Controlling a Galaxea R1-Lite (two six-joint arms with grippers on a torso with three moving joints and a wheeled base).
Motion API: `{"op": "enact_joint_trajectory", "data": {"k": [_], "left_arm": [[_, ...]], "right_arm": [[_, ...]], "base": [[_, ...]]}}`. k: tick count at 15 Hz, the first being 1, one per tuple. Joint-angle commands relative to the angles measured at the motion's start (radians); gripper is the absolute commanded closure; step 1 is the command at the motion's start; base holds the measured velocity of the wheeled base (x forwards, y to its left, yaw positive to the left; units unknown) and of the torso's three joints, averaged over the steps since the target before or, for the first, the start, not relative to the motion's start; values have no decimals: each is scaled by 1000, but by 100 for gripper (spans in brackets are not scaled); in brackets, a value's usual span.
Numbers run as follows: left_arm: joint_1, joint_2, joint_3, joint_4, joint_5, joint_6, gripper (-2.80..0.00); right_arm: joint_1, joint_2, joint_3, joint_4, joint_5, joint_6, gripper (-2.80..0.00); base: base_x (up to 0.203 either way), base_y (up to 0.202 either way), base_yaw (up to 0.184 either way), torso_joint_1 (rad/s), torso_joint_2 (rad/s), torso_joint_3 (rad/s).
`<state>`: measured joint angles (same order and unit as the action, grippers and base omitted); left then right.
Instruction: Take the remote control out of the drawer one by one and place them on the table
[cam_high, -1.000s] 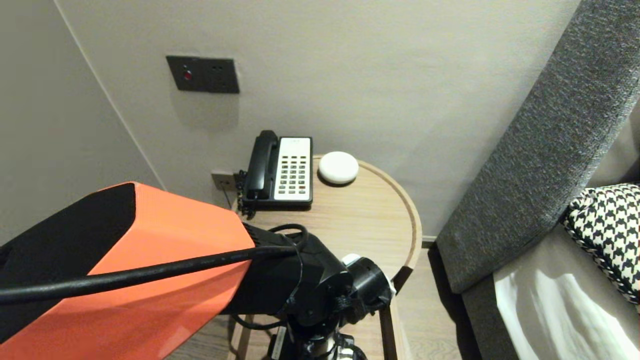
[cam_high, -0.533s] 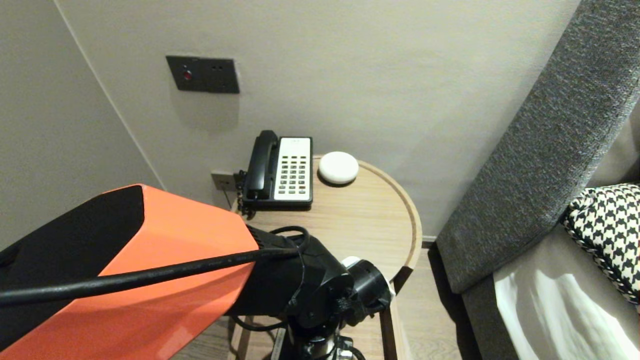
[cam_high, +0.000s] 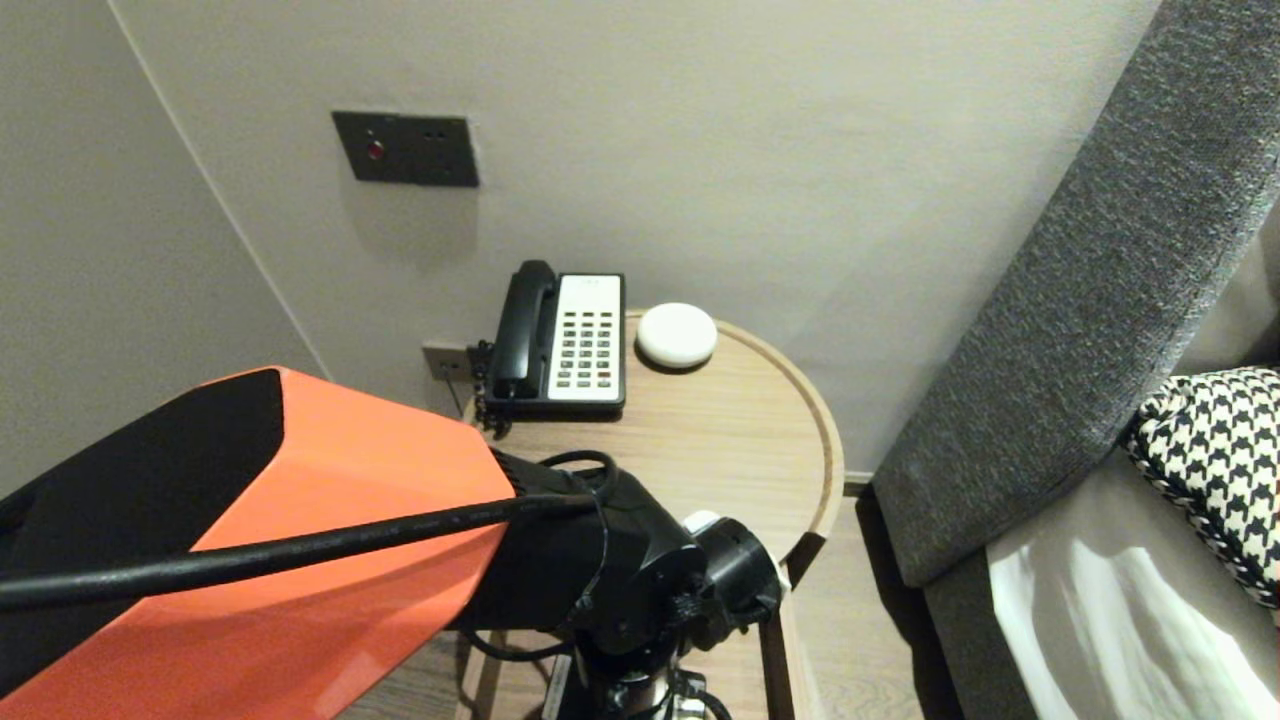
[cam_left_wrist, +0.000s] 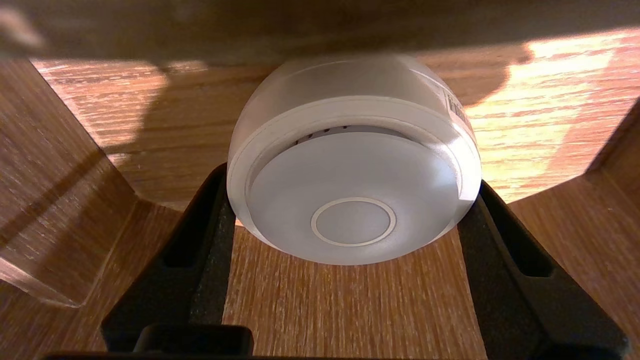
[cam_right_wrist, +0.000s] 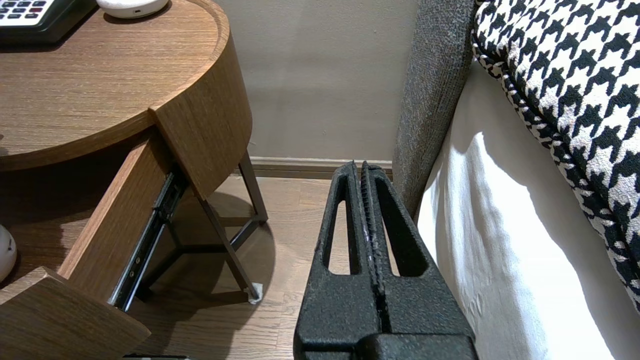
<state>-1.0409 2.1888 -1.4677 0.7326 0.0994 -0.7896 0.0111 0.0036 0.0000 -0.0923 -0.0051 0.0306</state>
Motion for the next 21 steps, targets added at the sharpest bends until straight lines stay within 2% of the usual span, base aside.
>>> {"op": "enact_joint_trajectory", "data": {"k": [1, 13, 21], "left_arm": [[1, -39, 5, 8, -4, -4, 0], [7, -184, 36, 29, -9, 9, 0], [21, -302, -32, 112, -7, 33, 0]], "right_arm": [[1, 1, 40, -1, 0, 0, 0], [0, 1, 40, -1, -1, 0, 0], [0, 1, 40, -1, 1, 0, 0]], "base": [[0, 0, 0, 0, 0, 0], [0, 0, 0, 0, 0, 0], [0, 0, 0, 0, 0, 0]]}}
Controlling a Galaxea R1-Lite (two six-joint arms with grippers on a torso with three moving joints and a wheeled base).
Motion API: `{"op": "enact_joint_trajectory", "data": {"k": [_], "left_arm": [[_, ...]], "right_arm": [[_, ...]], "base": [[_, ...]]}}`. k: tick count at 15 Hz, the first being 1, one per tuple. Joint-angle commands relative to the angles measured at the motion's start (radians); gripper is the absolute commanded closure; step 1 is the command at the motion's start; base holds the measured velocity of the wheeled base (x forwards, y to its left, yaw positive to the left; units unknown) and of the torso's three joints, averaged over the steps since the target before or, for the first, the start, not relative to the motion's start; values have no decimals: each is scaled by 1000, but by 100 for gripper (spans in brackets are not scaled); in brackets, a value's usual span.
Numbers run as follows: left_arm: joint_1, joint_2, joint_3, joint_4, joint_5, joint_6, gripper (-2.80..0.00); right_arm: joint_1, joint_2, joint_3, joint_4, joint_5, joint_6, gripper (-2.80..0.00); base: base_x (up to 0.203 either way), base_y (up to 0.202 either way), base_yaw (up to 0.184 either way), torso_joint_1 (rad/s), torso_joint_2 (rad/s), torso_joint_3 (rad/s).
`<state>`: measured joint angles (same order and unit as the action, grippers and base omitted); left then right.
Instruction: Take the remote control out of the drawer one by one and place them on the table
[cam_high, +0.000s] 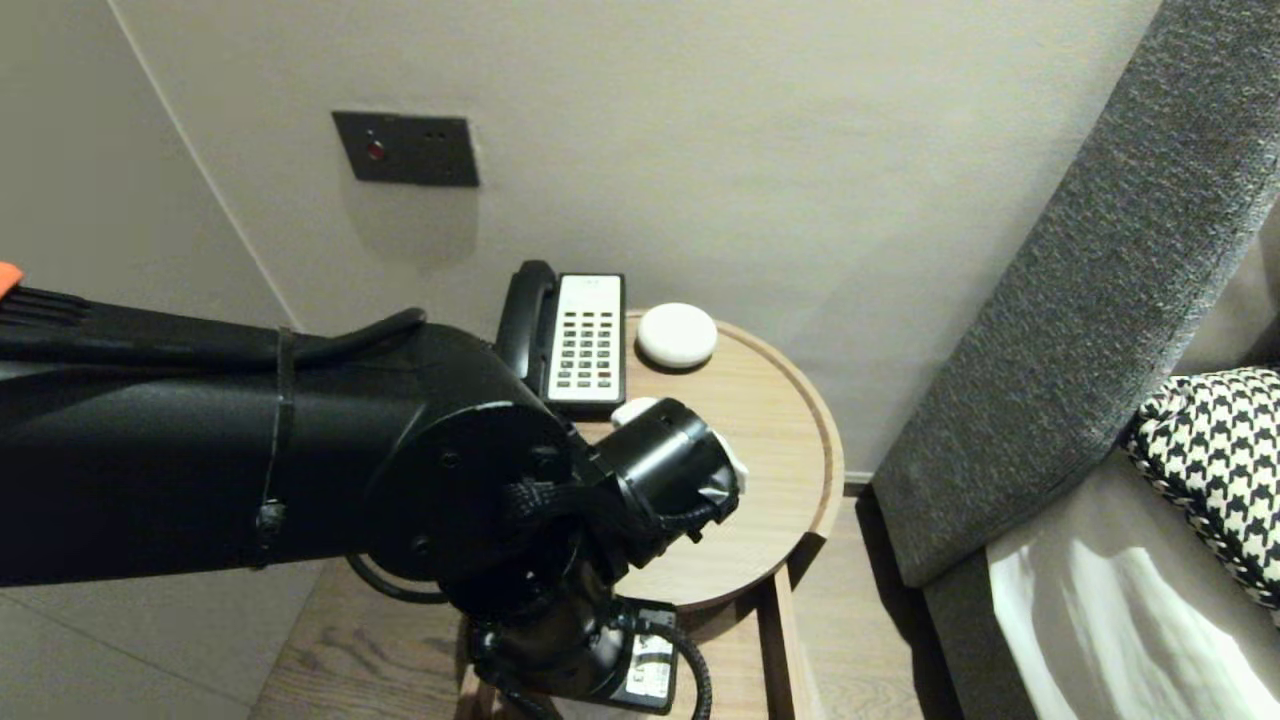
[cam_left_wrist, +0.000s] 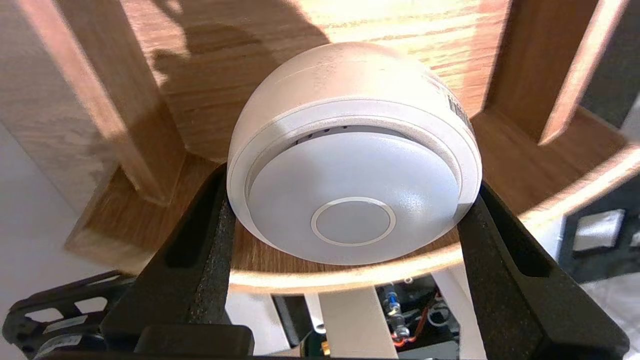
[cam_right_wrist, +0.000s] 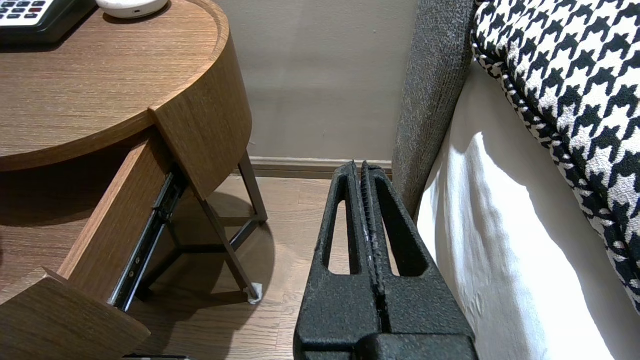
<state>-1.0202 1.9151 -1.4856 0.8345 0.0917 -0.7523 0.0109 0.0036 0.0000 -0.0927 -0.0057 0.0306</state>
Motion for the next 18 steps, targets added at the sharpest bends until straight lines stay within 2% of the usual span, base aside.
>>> {"op": "enact_joint_trajectory", "data": {"k": [1, 4, 6, 7, 10, 14, 18], "left_arm": [[5, -41, -32, 23, 0, -1, 0], [51, -59, -140, 112, -1, 10, 0], [123, -48, -215, 177, -3, 16, 0], [167, -40, -250, 207, -8, 39, 0], [241, 15, -309, 269, -68, 91, 0], [279, 53, -317, 299, -73, 135, 0], [281, 101, -343, 295, -77, 129, 0]], "right_arm": [[1, 1, 40, -1, 0, 0, 0], [1, 1, 40, -1, 1, 0, 0], [1, 1, 40, -1, 0, 0, 0], [0, 1, 40, -1, 0, 0, 0], [0, 1, 40, -1, 0, 0, 0], [0, 1, 40, -1, 0, 0, 0], [0, 1, 40, -1, 0, 0, 0]], "base": [[0, 0, 0, 0, 0, 0], [0, 0, 0, 0, 0, 0], [0, 0, 0, 0, 0, 0], [0, 0, 0, 0, 0, 0], [0, 0, 0, 0, 0, 0], [0, 0, 0, 0, 0, 0], [0, 0, 0, 0, 0, 0]]}}
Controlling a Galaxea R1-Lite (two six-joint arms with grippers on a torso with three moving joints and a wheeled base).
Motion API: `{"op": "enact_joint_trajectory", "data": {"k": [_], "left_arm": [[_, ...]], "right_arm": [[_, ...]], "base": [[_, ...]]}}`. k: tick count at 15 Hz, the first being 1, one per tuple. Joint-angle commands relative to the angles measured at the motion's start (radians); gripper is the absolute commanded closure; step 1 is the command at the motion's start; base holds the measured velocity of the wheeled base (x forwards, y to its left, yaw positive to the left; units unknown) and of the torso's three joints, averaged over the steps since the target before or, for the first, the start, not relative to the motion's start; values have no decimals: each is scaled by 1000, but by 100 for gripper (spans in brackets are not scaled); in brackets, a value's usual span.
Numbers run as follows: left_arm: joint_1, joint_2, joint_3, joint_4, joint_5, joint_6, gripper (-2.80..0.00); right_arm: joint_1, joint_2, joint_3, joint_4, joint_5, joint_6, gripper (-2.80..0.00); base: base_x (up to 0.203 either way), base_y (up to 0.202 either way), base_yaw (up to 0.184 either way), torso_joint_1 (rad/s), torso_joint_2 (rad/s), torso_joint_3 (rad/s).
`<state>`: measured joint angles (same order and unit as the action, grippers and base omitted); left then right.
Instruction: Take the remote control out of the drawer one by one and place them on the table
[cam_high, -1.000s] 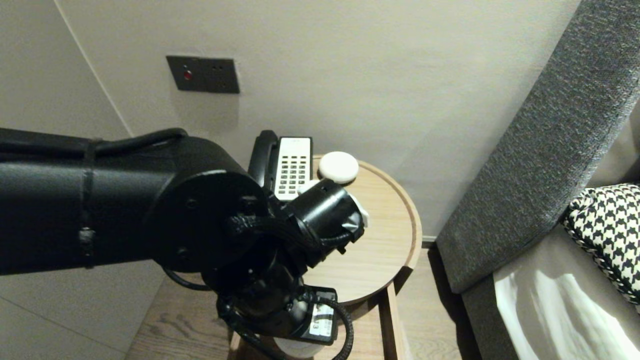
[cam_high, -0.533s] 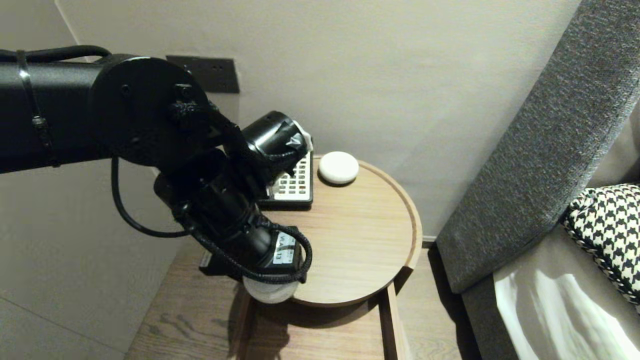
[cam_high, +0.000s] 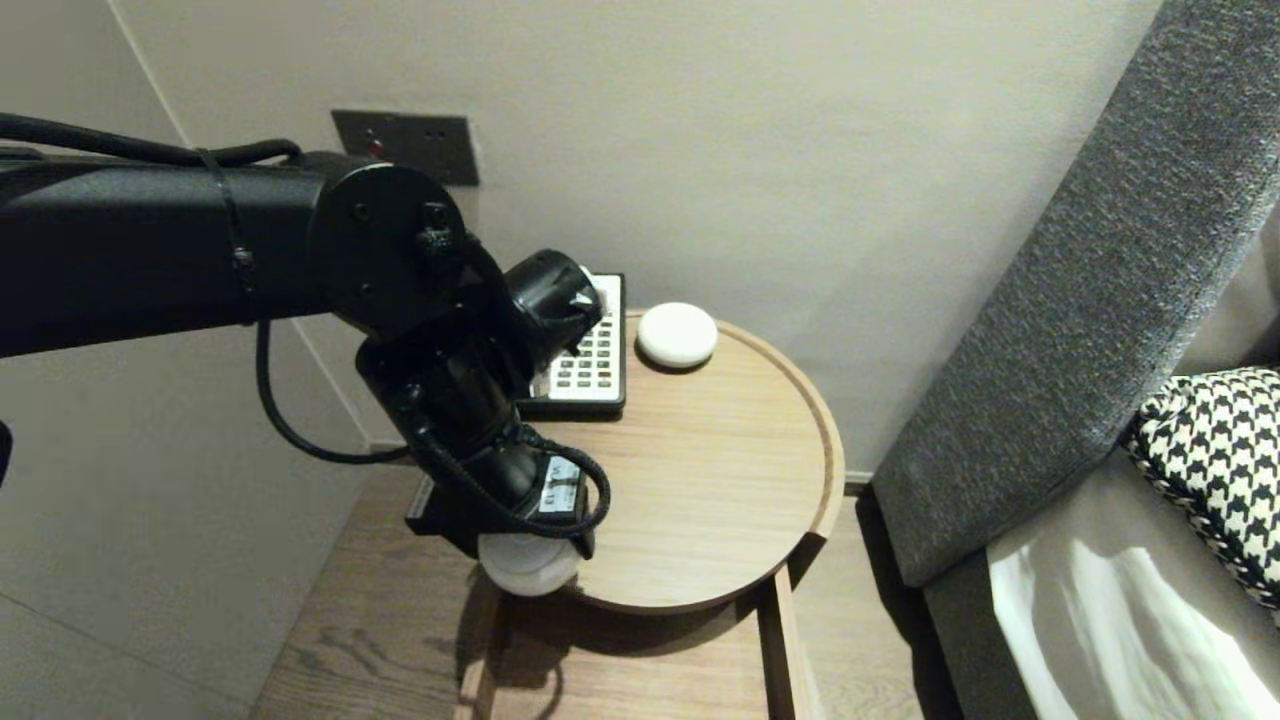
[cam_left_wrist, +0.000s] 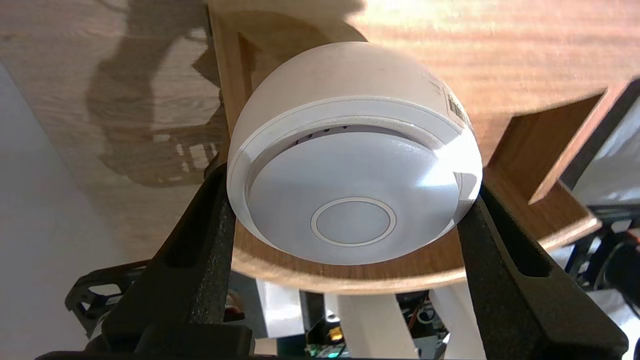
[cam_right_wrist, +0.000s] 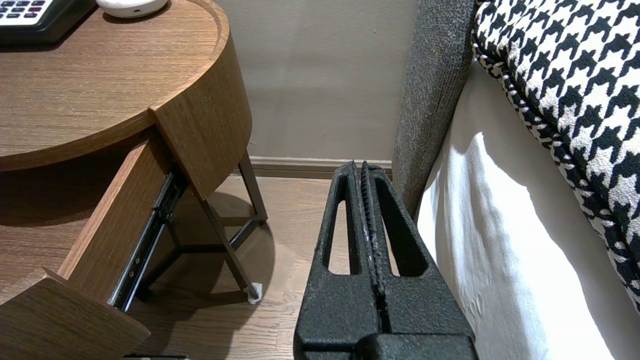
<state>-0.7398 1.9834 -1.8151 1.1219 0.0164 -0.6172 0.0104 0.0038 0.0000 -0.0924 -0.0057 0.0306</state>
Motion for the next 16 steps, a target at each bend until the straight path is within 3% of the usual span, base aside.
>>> {"op": "enact_joint_trajectory", "data": {"k": [1, 9, 16], "left_arm": [[0, 47, -28, 9, -2, -9, 0], [0, 117, -116, 17, -7, -7, 0], [-1, 132, -119, 9, -7, -4, 0]], "right_arm": [[1, 1, 40, -1, 0, 0, 0], [0, 1, 40, -1, 0, 0, 0], [1, 1, 40, -1, 1, 0, 0]], "base": [[0, 0, 0, 0, 0, 0], [0, 0, 0, 0, 0, 0], [0, 0, 0, 0, 0, 0]]}}
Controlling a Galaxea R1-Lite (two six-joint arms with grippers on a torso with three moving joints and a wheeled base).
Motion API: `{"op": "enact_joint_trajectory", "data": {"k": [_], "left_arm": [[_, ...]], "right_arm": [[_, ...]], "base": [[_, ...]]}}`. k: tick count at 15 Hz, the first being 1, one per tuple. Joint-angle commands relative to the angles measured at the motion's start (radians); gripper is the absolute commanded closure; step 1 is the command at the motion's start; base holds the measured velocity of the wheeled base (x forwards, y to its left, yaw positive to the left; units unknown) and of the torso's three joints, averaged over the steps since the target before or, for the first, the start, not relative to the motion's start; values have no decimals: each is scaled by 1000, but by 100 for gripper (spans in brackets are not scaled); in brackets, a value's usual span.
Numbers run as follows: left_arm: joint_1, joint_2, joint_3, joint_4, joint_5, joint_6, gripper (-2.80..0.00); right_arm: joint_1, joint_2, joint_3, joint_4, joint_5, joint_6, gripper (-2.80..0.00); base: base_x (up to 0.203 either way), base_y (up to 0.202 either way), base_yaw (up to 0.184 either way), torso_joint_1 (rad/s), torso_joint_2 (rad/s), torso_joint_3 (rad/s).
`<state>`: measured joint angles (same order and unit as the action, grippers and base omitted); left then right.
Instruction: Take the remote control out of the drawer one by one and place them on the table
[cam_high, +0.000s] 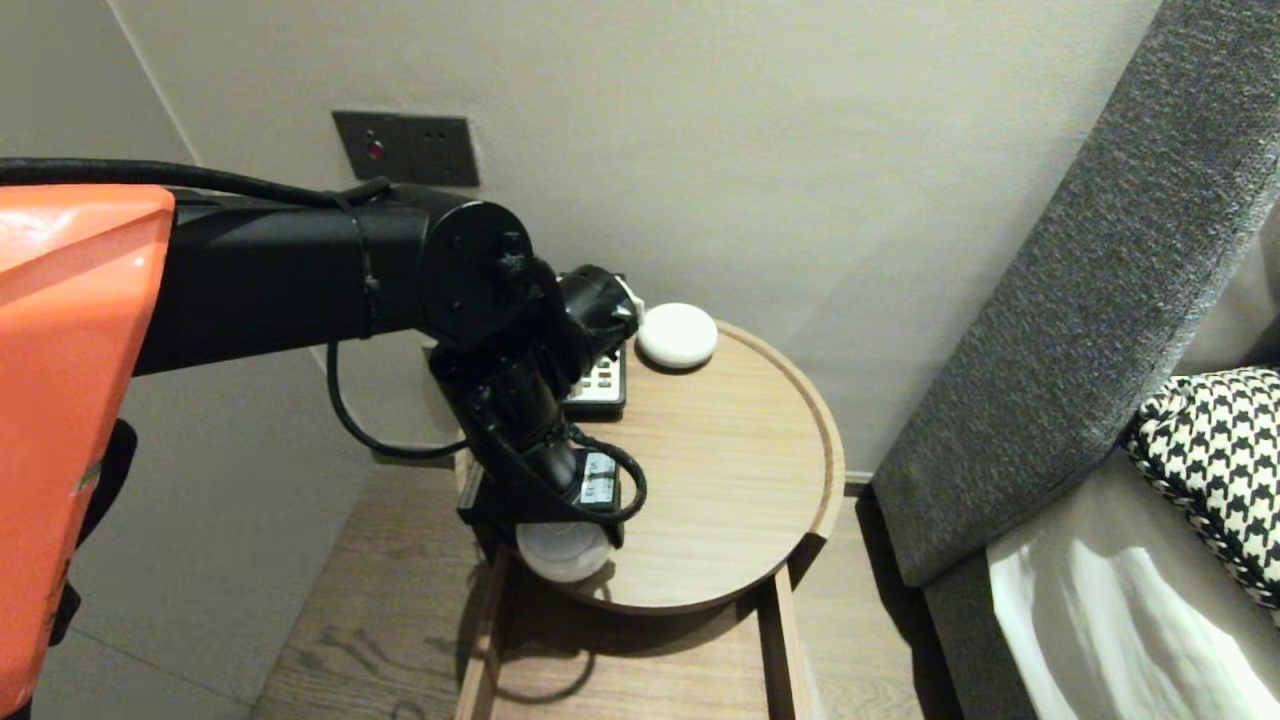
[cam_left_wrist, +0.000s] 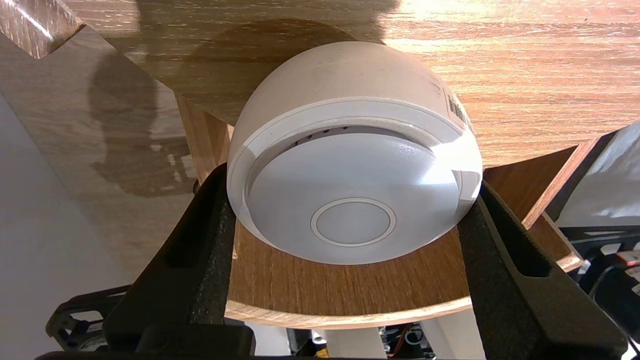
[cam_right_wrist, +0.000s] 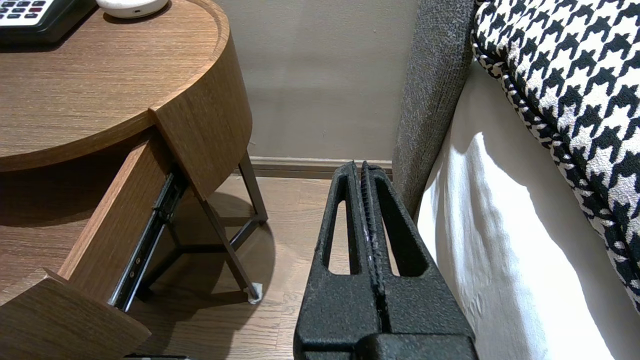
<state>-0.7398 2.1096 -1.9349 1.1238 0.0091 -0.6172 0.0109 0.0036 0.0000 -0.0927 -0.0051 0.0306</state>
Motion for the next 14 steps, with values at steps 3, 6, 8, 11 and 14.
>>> {"op": "enact_joint_trajectory", "data": {"k": [3, 6, 8, 11, 14], "left_arm": [[-1, 10, 1, 8, 0, -4, 0], [-1, 8, 1, 2, 0, -4, 0], [-1, 0, 1, 2, 0, -6, 0], [-3, -8, 1, 1, 0, -9, -280], [-3, -12, 1, -12, 2, -12, -280]], "right_arm": [[0, 1, 40, -1, -1, 0, 0], [0, 1, 40, -1, -1, 0, 0], [0, 1, 40, -1, 0, 0, 0], [0, 1, 40, -1, -1, 0, 0], [0, 1, 40, -1, -1, 0, 0]], "base": [[0, 0, 0, 0, 0, 0], [0, 0, 0, 0, 0, 0], [0, 0, 0, 0, 0, 0], [0, 0, 0, 0, 0, 0], [0, 0, 0, 0, 0, 0]]}}
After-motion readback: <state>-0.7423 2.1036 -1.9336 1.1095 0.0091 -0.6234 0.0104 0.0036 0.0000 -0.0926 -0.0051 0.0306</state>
